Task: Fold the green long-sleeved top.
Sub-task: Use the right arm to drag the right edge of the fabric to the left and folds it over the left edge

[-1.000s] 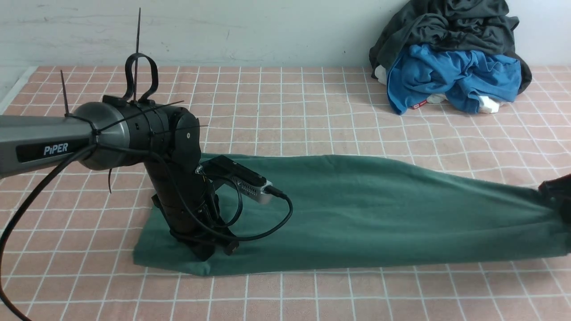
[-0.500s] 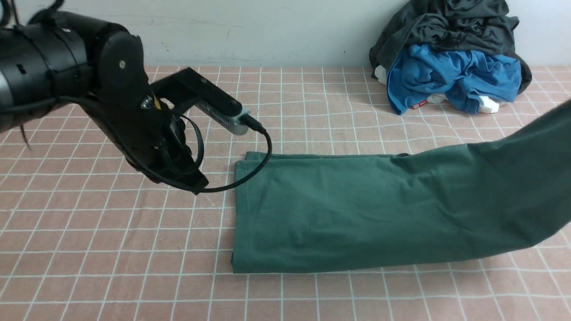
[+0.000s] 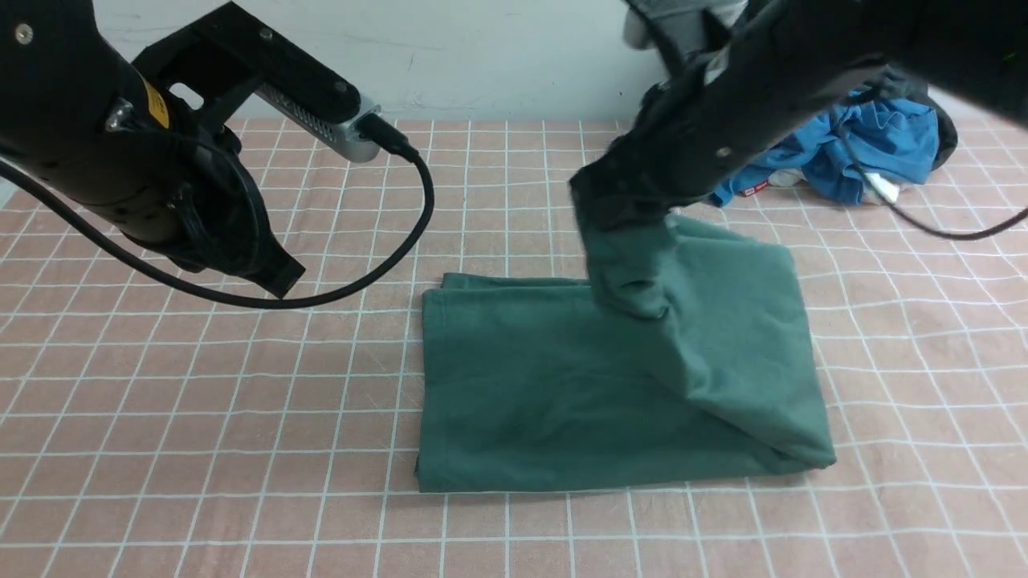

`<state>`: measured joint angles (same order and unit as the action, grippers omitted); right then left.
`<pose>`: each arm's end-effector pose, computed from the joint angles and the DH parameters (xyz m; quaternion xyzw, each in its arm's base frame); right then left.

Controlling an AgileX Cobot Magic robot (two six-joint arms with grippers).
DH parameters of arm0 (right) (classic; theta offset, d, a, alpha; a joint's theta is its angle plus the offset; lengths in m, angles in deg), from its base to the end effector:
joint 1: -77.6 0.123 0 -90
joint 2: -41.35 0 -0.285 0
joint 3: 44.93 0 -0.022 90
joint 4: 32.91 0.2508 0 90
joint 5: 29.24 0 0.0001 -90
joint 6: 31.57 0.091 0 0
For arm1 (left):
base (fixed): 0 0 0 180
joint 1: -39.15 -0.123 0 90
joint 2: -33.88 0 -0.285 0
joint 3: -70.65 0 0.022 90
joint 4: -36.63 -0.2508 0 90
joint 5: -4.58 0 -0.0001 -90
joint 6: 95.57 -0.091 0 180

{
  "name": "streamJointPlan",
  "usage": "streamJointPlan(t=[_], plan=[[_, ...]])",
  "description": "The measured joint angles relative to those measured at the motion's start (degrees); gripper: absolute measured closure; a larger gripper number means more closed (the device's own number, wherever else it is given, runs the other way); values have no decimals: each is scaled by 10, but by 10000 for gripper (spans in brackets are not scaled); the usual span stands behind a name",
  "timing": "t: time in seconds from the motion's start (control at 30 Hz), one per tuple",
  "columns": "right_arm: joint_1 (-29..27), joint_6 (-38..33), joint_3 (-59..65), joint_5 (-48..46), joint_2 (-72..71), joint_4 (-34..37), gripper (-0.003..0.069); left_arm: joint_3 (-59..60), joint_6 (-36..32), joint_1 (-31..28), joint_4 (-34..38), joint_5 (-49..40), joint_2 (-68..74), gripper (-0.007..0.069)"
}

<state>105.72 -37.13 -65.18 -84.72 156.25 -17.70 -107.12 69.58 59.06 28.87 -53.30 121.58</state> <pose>0.3587 0.2140 0.3068 -0.2350 0.9295 0.1722 0.2261 0.2741 -0.0882 0.3537 0.3042 0.9093 0.0528 0.2792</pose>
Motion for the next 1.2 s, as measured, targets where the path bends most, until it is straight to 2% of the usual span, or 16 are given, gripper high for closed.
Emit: streamJointPlan(t=[0.1,0.2,0.3,0.33,0.4,0.5,0.57,0.63,0.8,0.87,1.03,1.2], plan=[[11,-8,0,35,46,64,597,0,0,0,0,-7,0,628],[12,-46,0,43,88,136,590,0,0,0,1,-8,0,628],[12,-93,0,43,111,192,545,0,0,0,3,-8,0,628],[12,-107,0,43,114,210,519,0,0,0,3,-8,0,628],[12,-145,-2,43,116,254,409,0,0,0,3,-8,0,628],[11,-176,-24,29,115,267,272,0,0,0,4,-8,0,628],[8,-179,-44,9,113,245,188,0,0,0,4,-8,0,628],[3,-164,-68,-17,108,192,146,0,0,0,4,-8,0,628],[-2,-92,-80,-68,109,12,146,0,0,0,5,-8,0,628],[0,-77,-80,-81,119,-21,154,0,1,0,5,-8,0,628],[37,-70,-80,-88,168,-35,162,0,1,0,5,-8,8,628],[104,-76,-80,-83,205,-33,162,0,1,0,6,-8,18,628]])
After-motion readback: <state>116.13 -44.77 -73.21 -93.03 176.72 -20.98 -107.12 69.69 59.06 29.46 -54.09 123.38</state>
